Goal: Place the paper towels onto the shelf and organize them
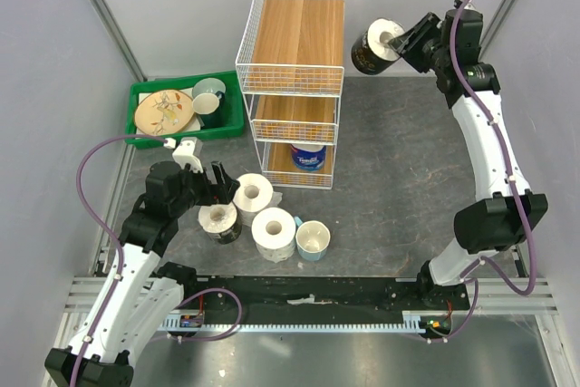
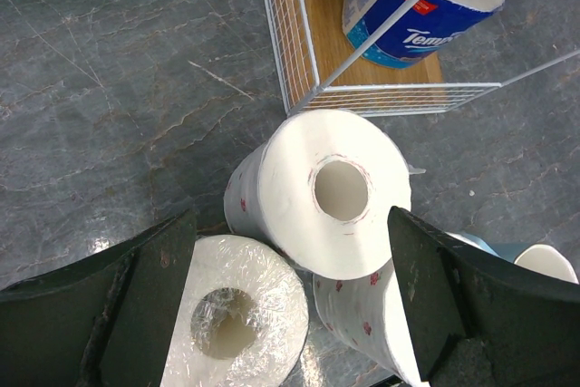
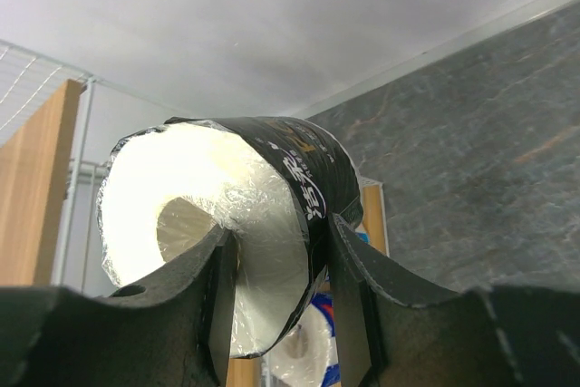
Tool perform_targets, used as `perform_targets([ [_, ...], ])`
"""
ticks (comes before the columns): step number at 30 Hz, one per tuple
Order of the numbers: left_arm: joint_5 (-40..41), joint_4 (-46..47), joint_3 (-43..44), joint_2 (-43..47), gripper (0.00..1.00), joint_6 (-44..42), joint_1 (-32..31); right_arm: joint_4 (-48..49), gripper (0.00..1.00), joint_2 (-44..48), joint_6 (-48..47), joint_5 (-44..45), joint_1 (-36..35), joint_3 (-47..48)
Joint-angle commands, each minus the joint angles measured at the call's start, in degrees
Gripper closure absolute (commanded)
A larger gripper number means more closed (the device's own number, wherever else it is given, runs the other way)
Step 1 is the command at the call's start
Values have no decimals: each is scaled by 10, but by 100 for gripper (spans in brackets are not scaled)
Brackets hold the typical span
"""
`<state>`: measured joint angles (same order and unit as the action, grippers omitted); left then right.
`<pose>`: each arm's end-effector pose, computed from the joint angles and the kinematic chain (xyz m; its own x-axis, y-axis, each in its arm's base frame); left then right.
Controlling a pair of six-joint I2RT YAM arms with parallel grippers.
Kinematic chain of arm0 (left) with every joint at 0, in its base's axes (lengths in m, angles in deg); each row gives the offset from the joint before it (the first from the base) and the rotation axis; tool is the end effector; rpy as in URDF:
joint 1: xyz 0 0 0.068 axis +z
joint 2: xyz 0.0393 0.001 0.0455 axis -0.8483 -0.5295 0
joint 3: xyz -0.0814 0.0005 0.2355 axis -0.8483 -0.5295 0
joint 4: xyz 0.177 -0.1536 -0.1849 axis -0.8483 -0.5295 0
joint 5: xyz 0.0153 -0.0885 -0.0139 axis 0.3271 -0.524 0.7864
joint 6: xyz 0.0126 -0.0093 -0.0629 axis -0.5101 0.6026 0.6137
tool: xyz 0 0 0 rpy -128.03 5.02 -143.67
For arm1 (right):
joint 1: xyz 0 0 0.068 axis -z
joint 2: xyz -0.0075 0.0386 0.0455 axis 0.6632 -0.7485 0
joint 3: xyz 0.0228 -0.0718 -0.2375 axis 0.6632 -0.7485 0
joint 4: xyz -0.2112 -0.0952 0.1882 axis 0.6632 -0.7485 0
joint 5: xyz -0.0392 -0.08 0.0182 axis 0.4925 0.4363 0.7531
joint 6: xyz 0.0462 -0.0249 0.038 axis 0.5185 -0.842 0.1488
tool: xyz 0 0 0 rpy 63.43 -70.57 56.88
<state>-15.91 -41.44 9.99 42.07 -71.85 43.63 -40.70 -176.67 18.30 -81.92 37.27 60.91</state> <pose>0.2143 -0.0635 0.2648 -0.5404 -0.1572 -0.8266 0.2387 0.9134 -0.3297 0.4194 0.0356 0.4322 -0.3303 0.6332 -0.7000 0.0806 0.7578 0.6474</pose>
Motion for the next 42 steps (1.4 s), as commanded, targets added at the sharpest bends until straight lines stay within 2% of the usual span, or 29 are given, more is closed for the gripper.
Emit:
perform_targets([
  [1, -8, 21, 0, 4, 6, -4, -4, 34, 56, -8, 16, -59, -1, 38],
  [7, -8, 21, 0, 4, 6, -4, -4, 23, 56, -28, 7, -90, -6, 56],
  [14, -8, 21, 0, 2, 6, -4, -4, -22, 54, -72, -25, -82, -51, 127],
  [42, -6, 21, 1, 4, 6, -4, -3, -48, 52, -95, -52, -112, -104, 150],
])
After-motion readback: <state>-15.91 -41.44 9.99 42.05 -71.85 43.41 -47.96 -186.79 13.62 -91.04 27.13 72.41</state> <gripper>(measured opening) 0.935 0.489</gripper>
